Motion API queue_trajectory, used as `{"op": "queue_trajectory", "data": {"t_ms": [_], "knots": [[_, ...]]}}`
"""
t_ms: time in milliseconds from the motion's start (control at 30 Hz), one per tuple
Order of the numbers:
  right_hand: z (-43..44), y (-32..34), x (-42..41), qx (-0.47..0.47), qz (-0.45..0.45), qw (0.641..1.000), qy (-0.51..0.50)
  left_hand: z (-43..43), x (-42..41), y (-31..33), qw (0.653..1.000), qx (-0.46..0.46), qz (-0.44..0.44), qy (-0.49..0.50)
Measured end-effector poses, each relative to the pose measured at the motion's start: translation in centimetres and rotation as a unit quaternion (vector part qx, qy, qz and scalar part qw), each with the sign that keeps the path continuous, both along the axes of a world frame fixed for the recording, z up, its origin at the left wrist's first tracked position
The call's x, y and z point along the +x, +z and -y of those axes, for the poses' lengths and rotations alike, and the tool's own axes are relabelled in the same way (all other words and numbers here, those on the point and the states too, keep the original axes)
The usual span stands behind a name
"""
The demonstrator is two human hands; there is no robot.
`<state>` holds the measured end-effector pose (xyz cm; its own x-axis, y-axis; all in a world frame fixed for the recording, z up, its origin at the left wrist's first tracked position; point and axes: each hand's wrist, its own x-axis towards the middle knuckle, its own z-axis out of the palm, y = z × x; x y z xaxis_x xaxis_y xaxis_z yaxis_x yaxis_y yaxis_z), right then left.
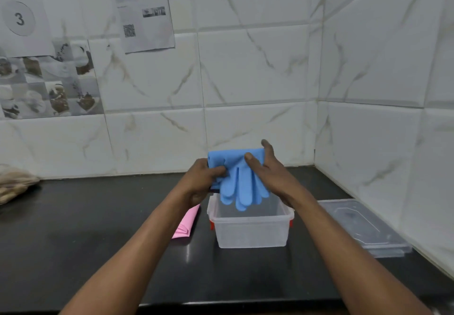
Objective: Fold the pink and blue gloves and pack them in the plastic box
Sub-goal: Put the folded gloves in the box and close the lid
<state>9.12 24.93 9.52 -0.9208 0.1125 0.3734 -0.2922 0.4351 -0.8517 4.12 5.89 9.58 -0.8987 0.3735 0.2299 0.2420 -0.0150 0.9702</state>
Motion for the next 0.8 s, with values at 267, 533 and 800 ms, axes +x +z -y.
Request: {"op": "queue_trajectory", "data": {"t_ms": [267, 533, 800], "knots": [[-2.1, -1.9, -1.8, -0.055, 0.179, 0.981, -0.041, -3.2, -1.8, -2.4, 0.981, -0.042, 0.182, 0.054], [-0.2, -2.4, -2.7, 0.341, 0.289, 0.884, -0.132, -6.2, -1.9, -3.5, 0.857, -0.508, 0.037, 0.085], [0.7, -4.0, -3.7, 0.473, 0.319, 0.82, -0.056, -7.3, -2.8, -5.8, 0.765, -0.64, -0.061, 0.049]]}}
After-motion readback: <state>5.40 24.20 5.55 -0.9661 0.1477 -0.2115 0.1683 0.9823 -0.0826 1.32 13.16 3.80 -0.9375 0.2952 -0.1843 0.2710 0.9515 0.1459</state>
